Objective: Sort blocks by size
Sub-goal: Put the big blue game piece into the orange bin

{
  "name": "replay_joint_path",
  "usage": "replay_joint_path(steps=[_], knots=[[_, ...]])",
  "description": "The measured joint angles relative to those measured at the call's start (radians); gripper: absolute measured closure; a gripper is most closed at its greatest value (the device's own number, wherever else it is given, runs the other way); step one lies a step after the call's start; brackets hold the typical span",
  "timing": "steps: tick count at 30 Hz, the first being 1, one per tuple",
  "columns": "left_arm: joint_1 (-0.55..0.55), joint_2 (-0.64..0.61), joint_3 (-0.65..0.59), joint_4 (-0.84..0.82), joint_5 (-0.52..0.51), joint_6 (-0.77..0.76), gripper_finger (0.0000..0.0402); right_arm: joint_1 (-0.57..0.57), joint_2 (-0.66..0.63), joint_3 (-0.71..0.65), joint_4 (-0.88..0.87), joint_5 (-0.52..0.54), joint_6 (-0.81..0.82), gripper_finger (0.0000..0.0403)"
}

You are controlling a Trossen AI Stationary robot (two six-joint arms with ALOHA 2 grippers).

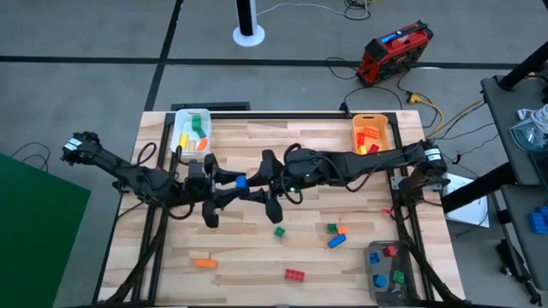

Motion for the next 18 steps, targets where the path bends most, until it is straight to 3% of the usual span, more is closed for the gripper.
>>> replay_joint_path(steps=[5,12,18], knots=[[0.0,-0.004,0.035,-0.116,-0.077,-0.019,0.0193,-0.02,-0.006,0.008,-0.144,0.022,0.022,0.0276],[0.002,-0.03,0.117,-0.415,-0.08,-0.125,0.0173,-0.135,-0.007,0.118,-0.78,0.301,0.133,0.0276],[0.003,-0.034,0.165,-0.576,-0.082,-0.196,0.0177,-0.353,-0.009,0.155,-1.254,0.406,0.245,0.0276]])
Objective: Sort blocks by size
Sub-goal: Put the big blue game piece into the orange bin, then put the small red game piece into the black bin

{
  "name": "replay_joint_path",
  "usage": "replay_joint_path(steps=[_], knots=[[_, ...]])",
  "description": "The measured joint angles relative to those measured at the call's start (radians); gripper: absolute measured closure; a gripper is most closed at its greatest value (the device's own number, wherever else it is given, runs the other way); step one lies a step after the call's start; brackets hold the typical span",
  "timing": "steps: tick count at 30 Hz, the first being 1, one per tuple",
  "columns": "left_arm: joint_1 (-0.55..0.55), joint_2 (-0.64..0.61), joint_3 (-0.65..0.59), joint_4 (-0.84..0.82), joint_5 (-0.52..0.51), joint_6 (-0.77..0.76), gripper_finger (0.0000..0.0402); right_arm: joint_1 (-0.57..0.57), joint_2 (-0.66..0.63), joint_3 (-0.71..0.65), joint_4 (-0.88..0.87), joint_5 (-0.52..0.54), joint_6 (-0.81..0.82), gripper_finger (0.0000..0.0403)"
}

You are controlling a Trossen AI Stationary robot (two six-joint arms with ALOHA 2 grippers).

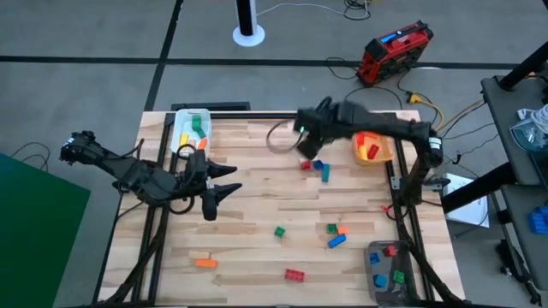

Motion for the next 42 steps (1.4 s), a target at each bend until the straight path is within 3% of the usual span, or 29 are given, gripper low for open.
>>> replay_joint_path(steps=[5,16,27,35,42], knots=[[0.0,0.0,0.0,-0.006,-0.007,-0.004,0.0178,-0.209,0.0,-0.066,-0.152,0.007,0.081,0.0276],[0.0,0.002,-0.001,-0.125,-0.007,-0.138,0.0178,-0.486,-0.021,-0.377,-0.154,0.024,0.085,0.0276],[0.0,0.002,-0.002,-0.171,-0.017,-0.171,0.0178,-0.567,-0.177,-0.625,-0.04,0.022,0.147,0.0272],[0.018,0.002,-0.002,-0.172,-0.023,-0.146,0.0178,-0.566,-0.215,-0.653,0.001,0.013,0.146,0.0163],[0.037,0.002,-0.002,-0.175,-0.023,-0.151,0.0178,-0.556,-0.273,-0.648,0.02,-0.051,0.132,0.0132]])
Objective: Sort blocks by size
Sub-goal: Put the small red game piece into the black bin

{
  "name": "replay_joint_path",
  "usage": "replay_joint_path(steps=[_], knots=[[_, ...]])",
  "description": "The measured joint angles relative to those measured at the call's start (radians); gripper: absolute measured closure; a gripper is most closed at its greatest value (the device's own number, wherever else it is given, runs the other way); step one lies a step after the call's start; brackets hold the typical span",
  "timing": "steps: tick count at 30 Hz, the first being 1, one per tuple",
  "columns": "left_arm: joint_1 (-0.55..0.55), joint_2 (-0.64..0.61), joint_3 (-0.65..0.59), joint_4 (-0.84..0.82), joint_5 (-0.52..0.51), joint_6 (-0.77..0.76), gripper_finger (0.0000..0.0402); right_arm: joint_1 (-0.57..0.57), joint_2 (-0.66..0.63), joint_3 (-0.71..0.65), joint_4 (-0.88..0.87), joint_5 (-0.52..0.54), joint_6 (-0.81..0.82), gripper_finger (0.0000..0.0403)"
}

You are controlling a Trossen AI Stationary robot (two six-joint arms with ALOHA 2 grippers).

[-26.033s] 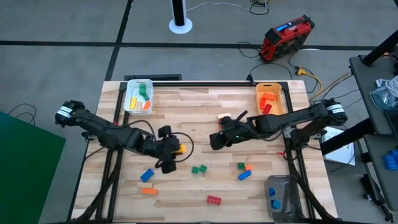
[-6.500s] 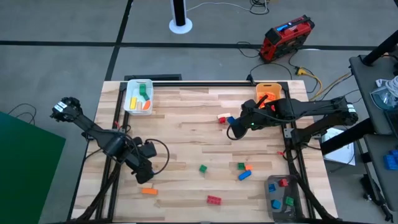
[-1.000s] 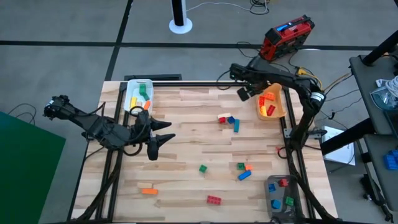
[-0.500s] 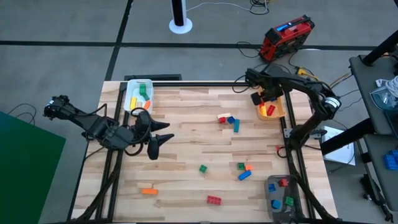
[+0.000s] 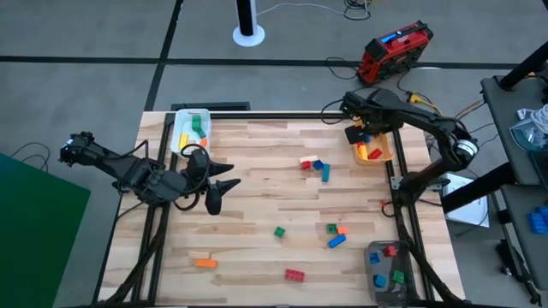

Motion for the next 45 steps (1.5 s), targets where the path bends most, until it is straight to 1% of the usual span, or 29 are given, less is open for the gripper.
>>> replay_joint_path(steps=[3,7,10,12,16,20,24,32,36,40,45], knots=[[0.005,0.0,0.0,-0.001,0.0,-0.003,0.0178,0.032,-0.058,0.0,0.035,-0.061,-0.018,0.0138],[0.007,0.0,0.0,-0.01,0.0,-0.004,0.0178,0.122,-0.157,0.0,0.082,-0.118,-0.013,0.0152],[0.016,0.0,0.0,-0.033,0.0,-0.016,0.0178,0.212,-0.228,0.0,0.128,-0.131,0.065,0.0164],[0.029,0.0,0.0,-0.044,0.0,-0.02,0.0178,0.269,-0.253,0.001,0.178,-0.134,0.126,0.0171],[0.061,0.0,0.0,-0.047,0.002,-0.012,0.0178,0.358,-0.24,0.001,0.32,-0.141,0.203,0.0183],[0.098,0.0,0.0,-0.047,0.035,-0.002,0.0178,0.41,-0.157,0.002,0.45,-0.173,0.227,0.0188],[0.12,0.0,0.0,-0.047,0.035,0.007,0.0178,0.434,-0.034,0.028,0.482,-0.212,0.238,0.0187],[0.148,0.0,0.0,-0.054,0.036,0.031,0.0178,0.468,0.226,0.183,0.473,-0.254,0.201,0.0186],[0.15,0.0,0.0,-0.055,0.036,0.031,0.0178,0.474,0.337,0.271,0.409,-0.254,0.166,0.0186],[0.15,0.0,0.0,-0.063,0.037,0.031,0.0178,0.474,0.424,0.334,0.342,-0.249,0.153,0.0186],[0.15,0.0,0.0,-0.083,0.037,0.025,0.0178,0.474,0.501,0.353,0.321,-0.243,0.137,0.0186]])
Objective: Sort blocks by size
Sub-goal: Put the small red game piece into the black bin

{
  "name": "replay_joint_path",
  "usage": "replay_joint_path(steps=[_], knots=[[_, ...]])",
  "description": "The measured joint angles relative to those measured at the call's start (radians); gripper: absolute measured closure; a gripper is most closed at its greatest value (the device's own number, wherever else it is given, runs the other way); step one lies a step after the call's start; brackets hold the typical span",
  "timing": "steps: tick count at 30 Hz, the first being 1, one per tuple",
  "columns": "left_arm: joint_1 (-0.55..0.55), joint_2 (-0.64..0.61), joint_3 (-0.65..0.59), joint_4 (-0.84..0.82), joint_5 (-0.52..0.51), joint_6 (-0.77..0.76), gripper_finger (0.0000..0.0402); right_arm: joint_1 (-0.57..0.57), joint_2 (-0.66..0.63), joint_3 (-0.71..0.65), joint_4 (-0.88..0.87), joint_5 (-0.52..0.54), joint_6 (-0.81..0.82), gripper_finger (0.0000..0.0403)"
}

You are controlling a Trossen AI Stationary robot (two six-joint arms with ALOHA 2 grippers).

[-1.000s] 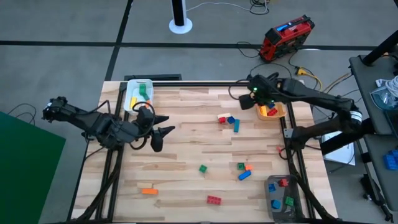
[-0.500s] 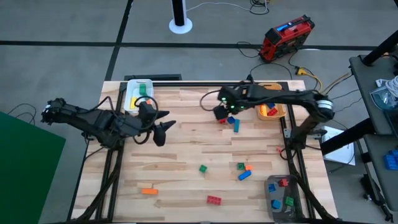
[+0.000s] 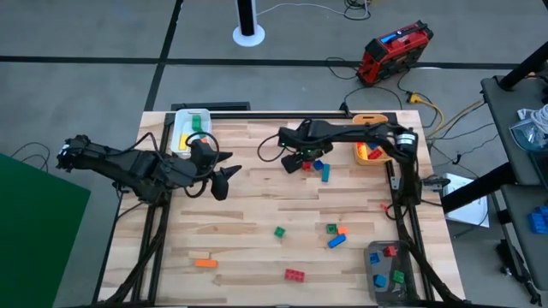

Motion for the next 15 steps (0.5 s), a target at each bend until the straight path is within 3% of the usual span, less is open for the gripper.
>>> replay_joint_path(steps=[15], knots=[[0.0,0.0,0.0,-0.004,0.0,-0.001,0.0178,-0.004,0.075,0.003,0.005,0.054,-0.023,0.0186]])
